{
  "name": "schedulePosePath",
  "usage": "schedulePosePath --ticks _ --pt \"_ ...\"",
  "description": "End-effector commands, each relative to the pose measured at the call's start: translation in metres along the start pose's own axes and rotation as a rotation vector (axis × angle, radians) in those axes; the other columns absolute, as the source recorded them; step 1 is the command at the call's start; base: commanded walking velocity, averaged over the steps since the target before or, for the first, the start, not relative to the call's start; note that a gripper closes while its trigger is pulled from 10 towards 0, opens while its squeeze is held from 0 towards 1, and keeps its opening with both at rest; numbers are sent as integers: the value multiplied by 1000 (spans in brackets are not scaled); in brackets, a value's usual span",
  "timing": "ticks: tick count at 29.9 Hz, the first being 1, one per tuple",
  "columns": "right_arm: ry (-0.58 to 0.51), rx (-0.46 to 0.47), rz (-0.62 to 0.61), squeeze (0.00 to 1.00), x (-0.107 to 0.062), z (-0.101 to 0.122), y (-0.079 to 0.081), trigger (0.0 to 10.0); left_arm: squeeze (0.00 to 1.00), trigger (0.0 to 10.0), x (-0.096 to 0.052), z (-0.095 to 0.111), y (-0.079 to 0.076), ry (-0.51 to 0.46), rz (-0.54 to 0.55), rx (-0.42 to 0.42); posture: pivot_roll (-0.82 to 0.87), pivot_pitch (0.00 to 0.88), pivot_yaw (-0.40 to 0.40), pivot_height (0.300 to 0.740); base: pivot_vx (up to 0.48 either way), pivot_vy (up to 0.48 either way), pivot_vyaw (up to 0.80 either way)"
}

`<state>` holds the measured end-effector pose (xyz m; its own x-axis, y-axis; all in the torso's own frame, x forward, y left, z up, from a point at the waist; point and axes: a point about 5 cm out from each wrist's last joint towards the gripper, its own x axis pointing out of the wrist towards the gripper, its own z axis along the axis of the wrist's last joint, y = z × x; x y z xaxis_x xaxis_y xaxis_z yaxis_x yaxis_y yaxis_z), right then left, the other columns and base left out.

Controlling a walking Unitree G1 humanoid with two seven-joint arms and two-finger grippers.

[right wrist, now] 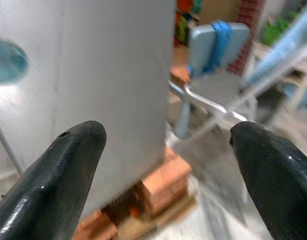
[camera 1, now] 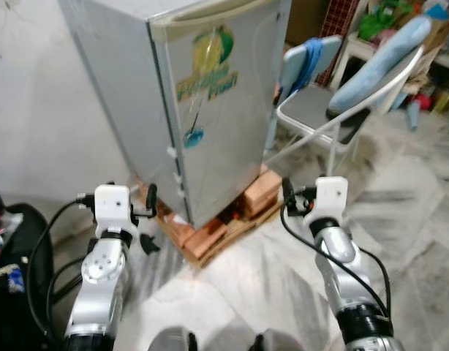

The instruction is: Restocking fridge

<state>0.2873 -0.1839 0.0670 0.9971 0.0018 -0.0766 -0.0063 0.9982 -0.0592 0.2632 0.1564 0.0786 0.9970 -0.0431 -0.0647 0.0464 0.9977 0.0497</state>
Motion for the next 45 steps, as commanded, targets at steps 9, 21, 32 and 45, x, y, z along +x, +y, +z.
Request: schedulePosePath --ticks 9,21,32,45 --pt "-28 -4 19 0 3 7 4 10000 0 10000 -2 1 9 -20 31 26 65 52 13 740 0 427 0" --pt "-27 -8 26 0 4 8 6 10000 0 10000 -3 4 7 -46 11 26 69 52 11 740 0 0 0" --pt "-25 -8 25 0 4 7 5 10000 0 10000 -3 6 5 -62 -10 21 68 54 11 740 362 0 0" --pt "-21 -5 26 0 5 7 5 10000 0 10000 -2 6 4 -61 -14 20 67 56 11 740 403 0 -464"
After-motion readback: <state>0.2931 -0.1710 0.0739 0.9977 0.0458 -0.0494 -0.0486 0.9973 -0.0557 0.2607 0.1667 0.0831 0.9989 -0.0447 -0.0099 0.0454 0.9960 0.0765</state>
